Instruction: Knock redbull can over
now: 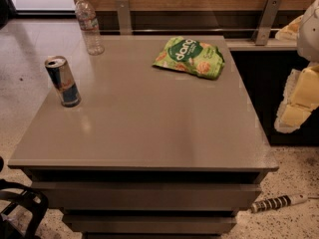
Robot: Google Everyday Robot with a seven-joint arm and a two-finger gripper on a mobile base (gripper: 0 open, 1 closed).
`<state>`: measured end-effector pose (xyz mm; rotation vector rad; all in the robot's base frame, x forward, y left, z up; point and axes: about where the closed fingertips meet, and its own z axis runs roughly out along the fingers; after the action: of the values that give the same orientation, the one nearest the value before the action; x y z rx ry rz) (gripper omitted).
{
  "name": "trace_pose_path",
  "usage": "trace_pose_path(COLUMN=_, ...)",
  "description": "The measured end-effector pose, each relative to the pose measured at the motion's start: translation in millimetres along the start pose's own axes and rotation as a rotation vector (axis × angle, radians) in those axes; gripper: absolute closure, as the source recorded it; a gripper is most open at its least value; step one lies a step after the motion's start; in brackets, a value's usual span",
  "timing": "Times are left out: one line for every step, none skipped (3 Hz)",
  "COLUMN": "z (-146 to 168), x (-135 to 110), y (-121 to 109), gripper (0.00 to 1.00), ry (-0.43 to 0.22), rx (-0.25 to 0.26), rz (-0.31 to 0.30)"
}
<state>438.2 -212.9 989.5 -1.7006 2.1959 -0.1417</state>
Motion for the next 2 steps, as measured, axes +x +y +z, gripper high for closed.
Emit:
trace_pose_path(z=-0.1, x=0.0, y=0.0, gripper=0.00, ry=0.000, rx=0.000, rz=0.000)
trace_pose_path(z=-0.3, x=-10.3, y=1.3, gripper=0.00, ry=-0.053, rx=0.009, rz=0.005)
